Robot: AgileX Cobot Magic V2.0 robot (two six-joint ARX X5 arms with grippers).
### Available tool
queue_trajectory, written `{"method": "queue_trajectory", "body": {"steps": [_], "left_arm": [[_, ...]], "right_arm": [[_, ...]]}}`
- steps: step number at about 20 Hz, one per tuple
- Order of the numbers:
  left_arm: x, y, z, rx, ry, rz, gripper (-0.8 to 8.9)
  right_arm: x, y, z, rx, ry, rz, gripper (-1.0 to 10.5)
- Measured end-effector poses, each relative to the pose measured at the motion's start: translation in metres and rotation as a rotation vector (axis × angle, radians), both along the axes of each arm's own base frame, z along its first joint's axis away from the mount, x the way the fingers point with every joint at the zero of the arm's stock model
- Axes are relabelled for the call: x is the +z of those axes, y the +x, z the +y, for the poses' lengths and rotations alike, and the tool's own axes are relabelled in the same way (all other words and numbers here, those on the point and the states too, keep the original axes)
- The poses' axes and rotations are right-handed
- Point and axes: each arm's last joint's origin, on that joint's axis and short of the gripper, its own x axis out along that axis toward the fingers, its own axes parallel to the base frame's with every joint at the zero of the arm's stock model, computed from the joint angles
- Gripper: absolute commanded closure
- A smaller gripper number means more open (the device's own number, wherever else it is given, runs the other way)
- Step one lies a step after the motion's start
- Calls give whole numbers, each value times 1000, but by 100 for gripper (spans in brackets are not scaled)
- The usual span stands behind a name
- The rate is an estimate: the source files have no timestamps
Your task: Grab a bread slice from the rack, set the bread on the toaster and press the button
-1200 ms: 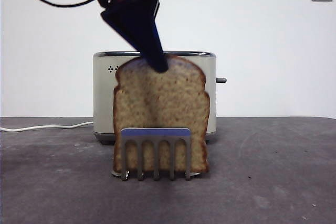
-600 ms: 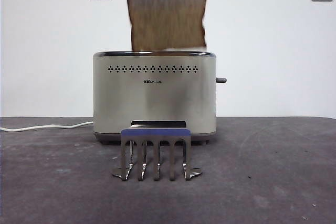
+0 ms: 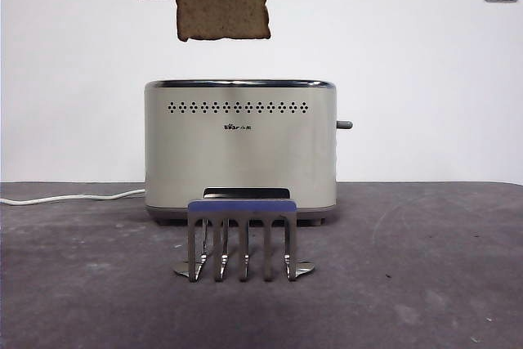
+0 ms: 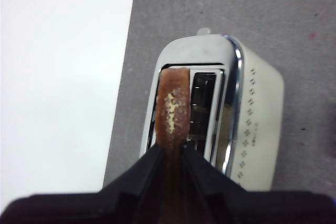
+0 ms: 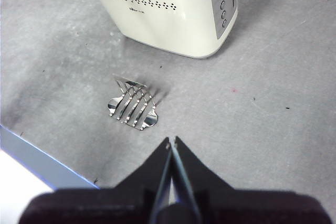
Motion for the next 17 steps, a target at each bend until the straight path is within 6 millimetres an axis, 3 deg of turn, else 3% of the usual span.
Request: {"method": "queue_trajectory", "body": {"steps": [17], "left_arm": [[-54, 58, -14, -38, 42, 155, 822]], "right_arm": [[-3, 7, 1, 0, -3, 27, 958]]}}
